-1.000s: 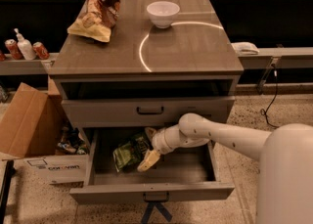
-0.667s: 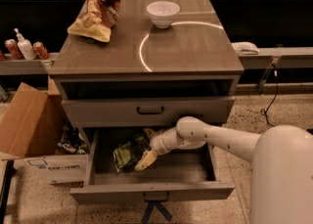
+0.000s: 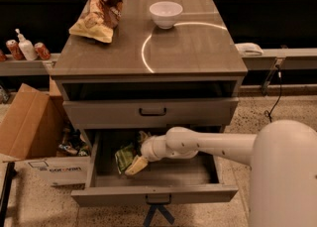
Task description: Pick green jalapeno chip bag from middle drawer and place on counter
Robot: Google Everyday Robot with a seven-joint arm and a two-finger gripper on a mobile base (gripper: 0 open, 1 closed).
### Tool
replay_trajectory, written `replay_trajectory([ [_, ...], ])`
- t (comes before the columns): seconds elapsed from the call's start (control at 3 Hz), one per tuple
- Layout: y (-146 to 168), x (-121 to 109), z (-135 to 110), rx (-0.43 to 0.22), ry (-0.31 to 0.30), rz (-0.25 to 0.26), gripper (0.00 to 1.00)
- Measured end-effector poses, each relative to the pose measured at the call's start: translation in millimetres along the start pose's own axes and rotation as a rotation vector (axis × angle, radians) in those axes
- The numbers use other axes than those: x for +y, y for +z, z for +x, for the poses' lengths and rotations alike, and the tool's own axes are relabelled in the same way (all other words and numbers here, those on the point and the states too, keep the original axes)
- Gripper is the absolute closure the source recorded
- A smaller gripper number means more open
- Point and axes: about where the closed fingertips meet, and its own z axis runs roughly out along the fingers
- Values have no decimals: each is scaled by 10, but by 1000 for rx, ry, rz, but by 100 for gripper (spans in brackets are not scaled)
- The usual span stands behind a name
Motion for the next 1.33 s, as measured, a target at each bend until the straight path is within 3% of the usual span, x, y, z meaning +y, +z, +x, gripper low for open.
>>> replay_trajectory([
  [0.67,300,-115,75,45,34,98,0],
  [1.0,324,-100,85,49,32,89,0],
  [1.33,478,-13,126,56,29,45,0],
])
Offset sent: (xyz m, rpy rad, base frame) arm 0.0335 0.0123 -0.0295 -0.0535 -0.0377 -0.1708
